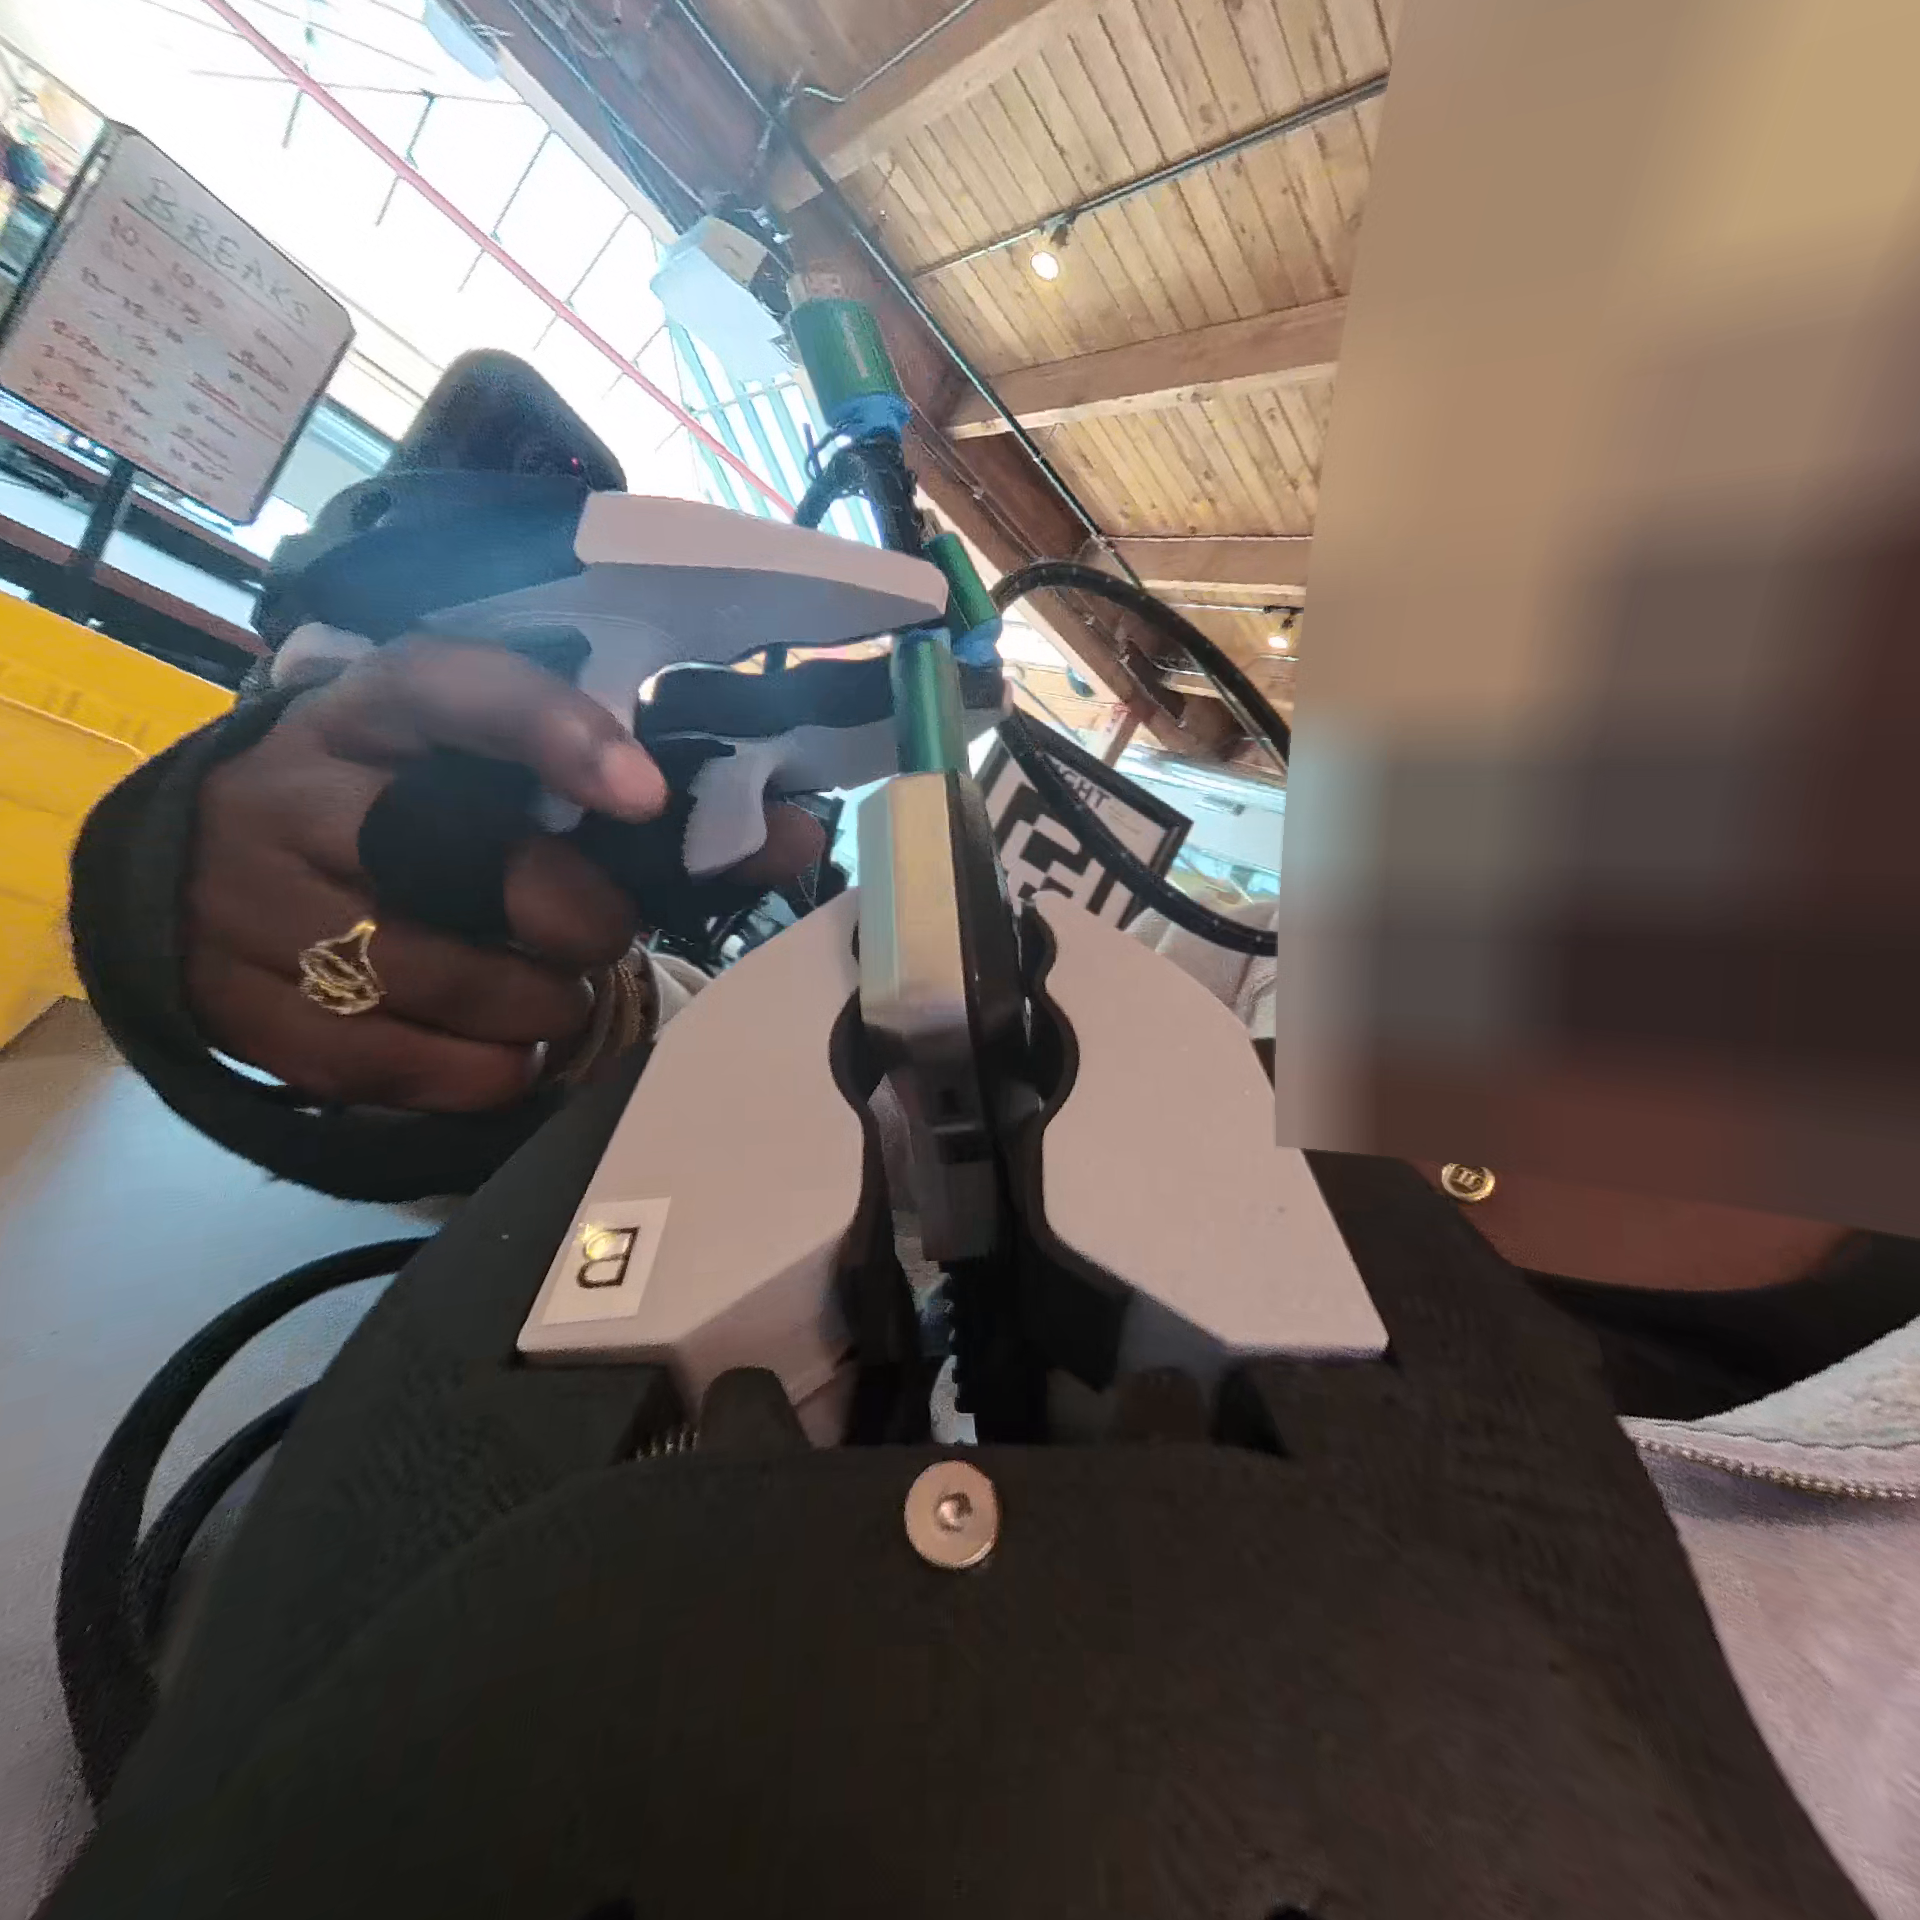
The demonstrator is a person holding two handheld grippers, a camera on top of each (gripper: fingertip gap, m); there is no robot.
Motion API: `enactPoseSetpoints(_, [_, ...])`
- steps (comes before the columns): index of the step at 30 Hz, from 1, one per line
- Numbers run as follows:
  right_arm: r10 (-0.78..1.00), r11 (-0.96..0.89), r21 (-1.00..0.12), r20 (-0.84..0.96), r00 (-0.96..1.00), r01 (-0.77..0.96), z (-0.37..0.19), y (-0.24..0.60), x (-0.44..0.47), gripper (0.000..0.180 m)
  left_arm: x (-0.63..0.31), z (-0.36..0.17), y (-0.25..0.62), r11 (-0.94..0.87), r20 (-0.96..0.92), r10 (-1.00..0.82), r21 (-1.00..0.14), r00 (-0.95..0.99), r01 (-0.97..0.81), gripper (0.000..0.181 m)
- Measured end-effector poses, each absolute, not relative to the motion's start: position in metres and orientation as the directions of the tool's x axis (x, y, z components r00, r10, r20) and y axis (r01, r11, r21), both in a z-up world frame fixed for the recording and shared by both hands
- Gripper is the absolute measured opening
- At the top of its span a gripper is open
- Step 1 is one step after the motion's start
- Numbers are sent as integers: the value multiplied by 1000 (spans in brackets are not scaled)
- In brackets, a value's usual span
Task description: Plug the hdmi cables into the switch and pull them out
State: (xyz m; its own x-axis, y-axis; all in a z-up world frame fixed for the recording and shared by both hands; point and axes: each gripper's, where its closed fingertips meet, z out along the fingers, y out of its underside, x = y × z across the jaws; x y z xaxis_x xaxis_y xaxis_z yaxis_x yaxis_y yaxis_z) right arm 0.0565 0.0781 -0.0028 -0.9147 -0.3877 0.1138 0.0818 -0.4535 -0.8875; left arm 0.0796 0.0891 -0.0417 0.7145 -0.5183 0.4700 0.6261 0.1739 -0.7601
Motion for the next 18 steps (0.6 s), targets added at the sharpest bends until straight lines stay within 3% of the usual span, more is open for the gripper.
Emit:
enactPoseSetpoints(5, [-407,-445,-889,93,-909,108,-5,79,54,20,80,-43,91,175,486,-528,-740,696,649,22])
enactPoseSetpoints(12, [-399,-369,-924,64,-915,97,-17,71,51,37,82,-40,88,175,480,-572,-721,665,670,22])
enactPoseSetpoints(18, [-461,-391,-914,90,-883,111,-16,70,64,20,86,-44,92,163,476,-557,-741,680,651,22])
